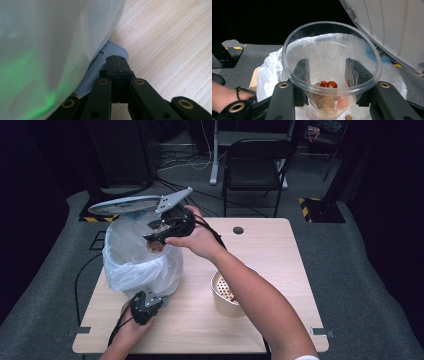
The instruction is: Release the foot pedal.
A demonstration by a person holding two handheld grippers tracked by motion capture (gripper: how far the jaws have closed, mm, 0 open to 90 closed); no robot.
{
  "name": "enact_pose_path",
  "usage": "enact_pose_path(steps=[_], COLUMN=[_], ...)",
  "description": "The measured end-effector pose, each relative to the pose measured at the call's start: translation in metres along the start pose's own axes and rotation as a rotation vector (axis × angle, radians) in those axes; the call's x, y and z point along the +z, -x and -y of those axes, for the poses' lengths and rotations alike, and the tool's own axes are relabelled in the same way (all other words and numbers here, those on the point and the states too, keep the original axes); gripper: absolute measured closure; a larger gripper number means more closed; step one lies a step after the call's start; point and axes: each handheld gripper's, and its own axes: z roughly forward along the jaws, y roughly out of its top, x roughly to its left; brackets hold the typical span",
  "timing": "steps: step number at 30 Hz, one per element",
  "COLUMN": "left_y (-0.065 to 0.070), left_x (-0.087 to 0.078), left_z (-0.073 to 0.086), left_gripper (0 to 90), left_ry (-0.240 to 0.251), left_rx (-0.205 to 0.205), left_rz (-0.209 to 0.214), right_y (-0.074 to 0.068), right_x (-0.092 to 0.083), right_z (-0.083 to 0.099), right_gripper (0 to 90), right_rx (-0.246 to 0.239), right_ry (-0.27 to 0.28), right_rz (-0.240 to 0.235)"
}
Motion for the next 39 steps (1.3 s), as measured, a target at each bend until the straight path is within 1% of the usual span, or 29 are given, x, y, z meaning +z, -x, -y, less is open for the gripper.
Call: enact_pose_path(steps=[1,2,3,6,7,8,12,14,15,17,18,19,20,22,23,24,26,27,28,29,30,31,32,33,35,36,37,38,39], left_y=[0.0,0.0,0.0,0.0,-0.001,0.0,0.0,0.0,0.0,-0.001,0.0,0.0,0.0,0.0,0.0,-0.001,0.0,0.0,-0.002,-0.002,-0.002,-0.002,-0.002,-0.002,-0.002,-0.002,-0.002,-0.002,-0.003], left_x=[0.0,0.0,0.0,0.0,0.0,0.0,0.0,0.0,0.0,-0.001,0.0,0.0,0.0,0.0,0.0,-0.001,0.0,0.0,-0.002,-0.001,-0.001,-0.002,-0.001,0.0,0.0,0.0,0.0,0.0,-0.001], left_z=[0.0,0.0,0.0,0.0,0.0,0.0,0.0,0.0,0.0,0.0,0.0,0.0,0.0,0.0,0.0,0.0,0.0,0.0,-0.001,0.0,0.0,0.0,0.0,0.0,0.0,0.0,0.0,0.0,0.0], left_gripper=[90.0,90.0,90.0,90.0,90.0,90.0,90.0,90.0,90.0,90.0,90.0,90.0,90.0,90.0,90.0,90.0,90.0,90.0,90.0,90.0,90.0,90.0,90.0,90.0,90.0,90.0,90.0,90.0,90.0], left_ry=[0.0,-0.002,-0.002,-0.001,0.0,0.0,-0.001,0.002,0.002,-0.007,0.0,-0.001,-0.001,0.001,0.002,-0.003,0.003,0.003,-0.02,-0.006,-0.005,-0.013,-0.001,0.0,0.0,0.0,0.001,0.001,-0.014], left_rx=[0.0,-0.001,-0.001,0.0,0.0,0.0,0.001,-0.002,-0.003,0.005,-0.003,-0.004,-0.003,-0.004,-0.005,0.005,-0.008,-0.008,0.004,-0.001,-0.006,-0.008,-0.015,-0.038,-0.037,-0.036,-0.035,-0.038,-0.04], left_rz=[-0.001,-0.002,-0.002,0.001,0.002,0.001,0.0,0.003,0.003,0.01,0.001,0.0,0.0,0.002,0.002,0.012,0.001,0.001,0.021,0.011,0.015,0.025,0.019,0.014,0.014,0.014,0.014,0.015,0.029], right_y=[0.0,0.0,0.0,0.0,0.0,0.0,-0.001,0.0,0.001,0.001,0.001,0.003,0.003,0.004,0.004,0.005,0.006,0.006,0.006,0.006,0.006,0.006,0.006,0.006,0.006,0.007,0.007,0.007,0.007], right_x=[0.0,0.006,0.006,0.016,0.022,0.022,0.032,0.036,0.039,0.041,0.042,0.044,0.045,0.045,0.045,0.046,0.045,0.045,0.044,0.044,0.043,0.043,0.042,0.042,0.041,0.041,0.041,0.042,0.045], right_z=[0.0,0.001,0.001,0.003,0.005,0.005,0.009,0.01,0.012,0.012,0.013,0.013,0.014,0.015,0.015,0.016,0.016,0.016,0.017,0.017,0.018,0.018,0.019,0.019,0.019,0.017,0.017,0.016,0.015], right_gripper=[54.1,54.0,54.0,54.0,53.9,53.9,53.8,53.5,52.4,51.9,50.7,49.1,46.7,37.5,37.5,35.0,28.7,28.7,26.3,22.4,19.0,18.2,17.5,17.0,16.7,14.3,14.3,14.3,14.3], right_rx=[0.0,0.001,0.001,0.0,0.006,0.006,0.006,0.015,0.028,0.032,0.034,0.031,0.041,0.065,0.065,0.071,0.076,0.076,0.078,0.079,0.09,0.085,0.088,0.107,0.111,0.117,0.117,0.136,0.141], right_ry=[0.0,-0.006,-0.006,-0.028,-0.035,-0.035,-0.052,-0.056,-0.055,-0.06,-0.062,-0.063,-0.066,-0.059,-0.059,-0.058,-0.063,-0.063,-0.06,-0.057,-0.061,-0.062,-0.061,-0.051,-0.049,-0.018,-0.018,-0.007,-0.011], right_rz=[0.0,0.002,0.002,0.009,0.012,0.012,0.008,0.005,-0.005,-0.011,-0.009,-0.013,-0.013,-0.003,-0.003,-0.004,0.017,0.017,0.022,0.036,0.035,0.039,0.049,0.045,0.045,0.067,0.067,0.059,0.048])
